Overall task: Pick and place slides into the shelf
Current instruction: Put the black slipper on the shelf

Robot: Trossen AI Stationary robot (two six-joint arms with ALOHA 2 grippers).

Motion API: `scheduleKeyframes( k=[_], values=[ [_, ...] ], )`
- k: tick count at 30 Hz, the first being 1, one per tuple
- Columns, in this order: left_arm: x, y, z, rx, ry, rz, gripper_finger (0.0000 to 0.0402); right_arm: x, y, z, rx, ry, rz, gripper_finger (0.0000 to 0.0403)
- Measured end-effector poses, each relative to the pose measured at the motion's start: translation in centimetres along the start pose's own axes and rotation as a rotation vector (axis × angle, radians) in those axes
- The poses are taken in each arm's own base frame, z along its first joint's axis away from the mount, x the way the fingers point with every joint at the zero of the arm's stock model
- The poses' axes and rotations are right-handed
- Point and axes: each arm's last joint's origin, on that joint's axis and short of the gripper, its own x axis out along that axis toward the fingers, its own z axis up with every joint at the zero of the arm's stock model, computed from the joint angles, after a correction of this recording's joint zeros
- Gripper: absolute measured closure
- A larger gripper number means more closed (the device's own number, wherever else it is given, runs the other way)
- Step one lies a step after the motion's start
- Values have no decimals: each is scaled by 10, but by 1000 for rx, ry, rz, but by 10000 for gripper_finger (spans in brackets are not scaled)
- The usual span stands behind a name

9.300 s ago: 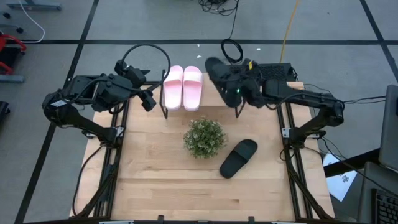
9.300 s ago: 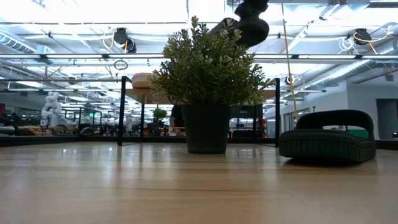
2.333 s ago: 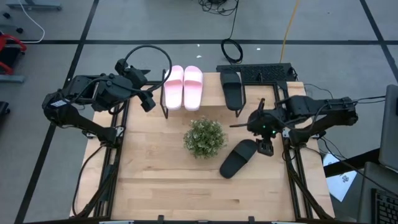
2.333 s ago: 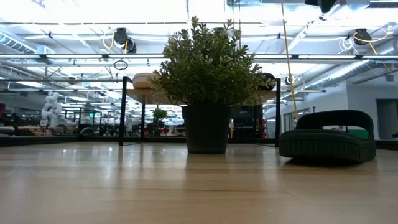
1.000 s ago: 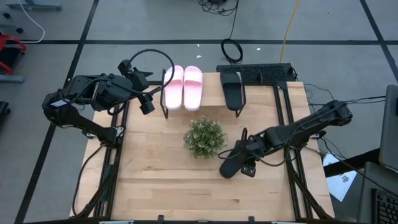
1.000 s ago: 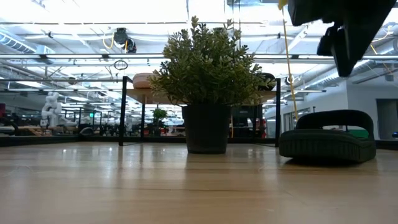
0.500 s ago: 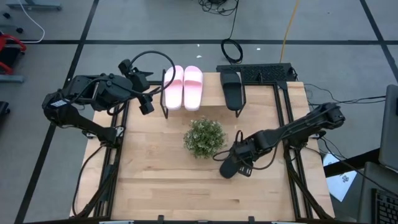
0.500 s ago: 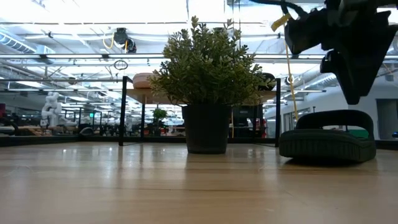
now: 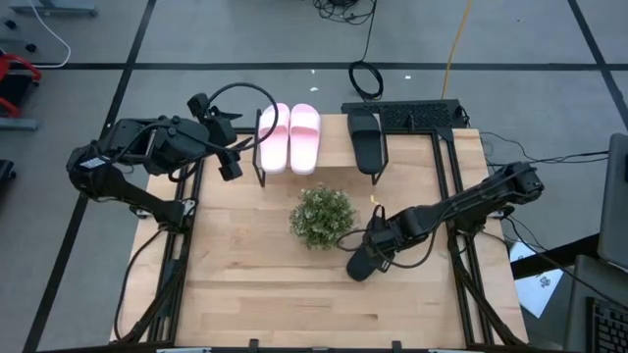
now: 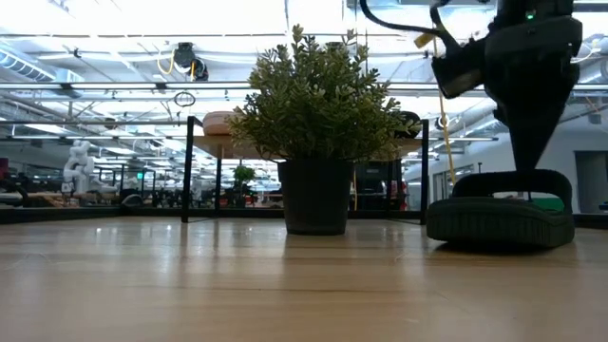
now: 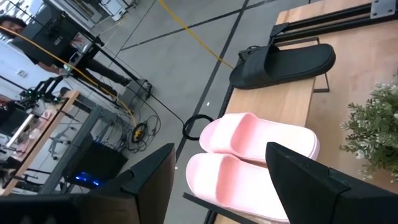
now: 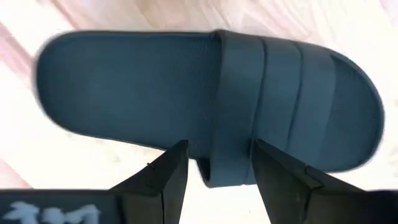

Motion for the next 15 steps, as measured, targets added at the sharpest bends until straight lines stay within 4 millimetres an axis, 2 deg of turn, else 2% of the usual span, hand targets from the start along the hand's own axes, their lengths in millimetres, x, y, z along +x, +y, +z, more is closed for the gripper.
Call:
scheduleKeyframes(
  k=[6,15],
  values=[
    [0,0,0,9,0,-1,146,7,-3,-3,36,13,-6,238],
    [0,0,0,25,0,-1,146,7,-10,-6,71,17,-86,238]
  ],
)
